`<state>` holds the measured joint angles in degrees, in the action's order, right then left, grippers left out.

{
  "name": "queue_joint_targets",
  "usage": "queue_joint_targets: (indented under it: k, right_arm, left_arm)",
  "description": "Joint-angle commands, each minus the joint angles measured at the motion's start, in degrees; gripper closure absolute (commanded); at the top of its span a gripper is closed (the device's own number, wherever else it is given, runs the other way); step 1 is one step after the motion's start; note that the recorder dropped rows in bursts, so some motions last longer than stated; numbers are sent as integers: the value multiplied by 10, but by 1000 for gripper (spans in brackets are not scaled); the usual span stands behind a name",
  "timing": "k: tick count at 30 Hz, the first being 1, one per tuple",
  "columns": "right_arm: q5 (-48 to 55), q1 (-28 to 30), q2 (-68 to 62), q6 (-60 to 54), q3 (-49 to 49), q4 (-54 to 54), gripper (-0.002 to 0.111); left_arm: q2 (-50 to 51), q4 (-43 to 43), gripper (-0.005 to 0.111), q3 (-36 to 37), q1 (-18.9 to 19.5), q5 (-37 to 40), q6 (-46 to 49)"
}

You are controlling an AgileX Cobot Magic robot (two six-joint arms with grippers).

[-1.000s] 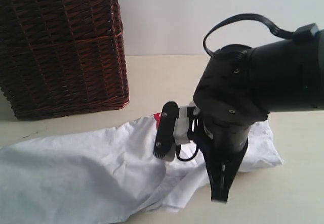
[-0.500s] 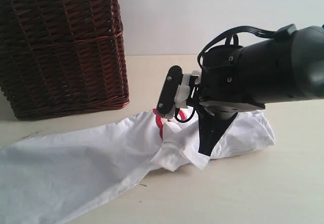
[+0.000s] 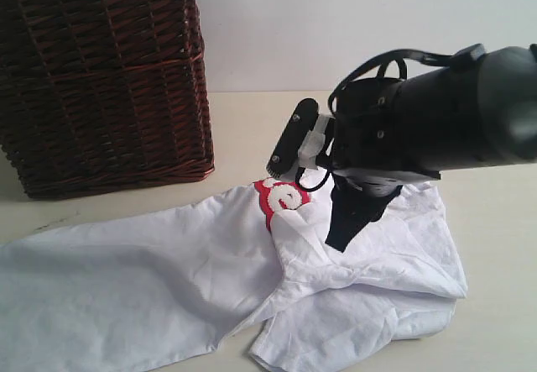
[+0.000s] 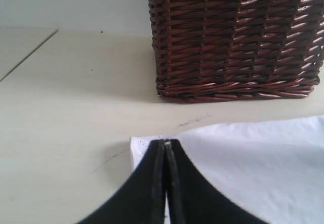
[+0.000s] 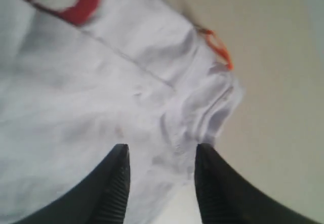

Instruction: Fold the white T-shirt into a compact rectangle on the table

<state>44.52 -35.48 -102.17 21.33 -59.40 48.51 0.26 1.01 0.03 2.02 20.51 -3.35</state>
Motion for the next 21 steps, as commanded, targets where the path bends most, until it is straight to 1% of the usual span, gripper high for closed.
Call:
queue_joint_targets:
  k: [1,3,4,6,7,9,11,14,16,18,21]
  right_arm:
    - [-2,1,63,-182,-4,-228,78]
    - [81,1,83,-294,-4,-327,78]
    - [143,1,88,-312,-3,-355,77]
    - [226,1,95,-287,17,-377,71]
    - [229,1,103,-283,32,-387,67]
    - [189,1,120,-283,80,-402,61]
    - [127,1,130,-281,124,-388,61]
    - [23,1,135,-225,183,-284,61]
    - [7,1,125,-183,198,-227,61]
    - [4,1,111,-186,198,-224,61]
    - [-41,1,92,-203,196,-227,61]
  left_arm:
    - [-3,-4,107,0,2,-4,1]
    - [-3,-4,107,0,2,-4,1]
    - [-3,-4,107,0,2,-4,1]
    - [-3,-4,107,0,2,-4,1]
    - [-3,-4,107,0,2,-4,1]
    - [-3,-4,107,0,2,-4,1]
    - [-3,-4,107,0,2,-4,1]
    - [-3,-4,107,0,2,-4,1]
    - [-3,-4,107,0,2,-4,1]
    - [-3,-4,107,0,2,-4,1]
    - [-3,-4,107,0,2,-4,1]
